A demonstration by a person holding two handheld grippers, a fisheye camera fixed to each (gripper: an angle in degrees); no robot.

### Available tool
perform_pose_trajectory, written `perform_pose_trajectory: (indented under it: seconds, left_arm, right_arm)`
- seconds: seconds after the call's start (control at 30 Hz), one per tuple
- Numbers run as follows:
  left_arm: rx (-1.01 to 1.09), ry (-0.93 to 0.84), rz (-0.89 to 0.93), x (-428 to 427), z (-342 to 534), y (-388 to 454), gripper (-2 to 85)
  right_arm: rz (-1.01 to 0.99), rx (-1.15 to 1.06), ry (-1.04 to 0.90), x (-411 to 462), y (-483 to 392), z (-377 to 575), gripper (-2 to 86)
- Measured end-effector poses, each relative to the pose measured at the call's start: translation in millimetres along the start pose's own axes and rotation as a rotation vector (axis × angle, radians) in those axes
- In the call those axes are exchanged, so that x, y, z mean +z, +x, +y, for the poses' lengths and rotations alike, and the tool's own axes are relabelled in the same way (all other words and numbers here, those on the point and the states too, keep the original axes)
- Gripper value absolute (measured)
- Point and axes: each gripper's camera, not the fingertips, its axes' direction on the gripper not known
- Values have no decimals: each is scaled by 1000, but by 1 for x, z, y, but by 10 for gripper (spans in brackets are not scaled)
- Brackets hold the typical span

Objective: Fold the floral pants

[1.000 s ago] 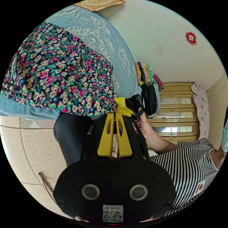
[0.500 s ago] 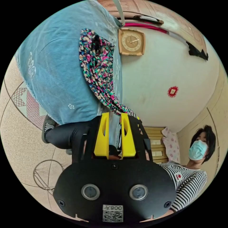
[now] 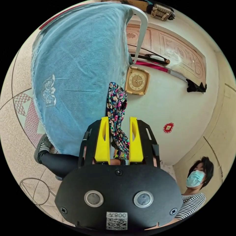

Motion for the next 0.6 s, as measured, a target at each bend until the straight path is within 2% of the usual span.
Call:
perform_pose_trajectory:
  seconds: [0.23,0.4,0.6]
  left_arm:
    - [26,-48,-132,53,-6,1,50]
    - [133,-69,-100,84,20,22,39]
    - [285,-185,-58,144,67,60,36]
  right_arm:
    - [23,19,16,-40,1,40,14]
    - [57,13,29,-82,-4,82,15]
    - [7,-29,81,-153,-23,156,14]
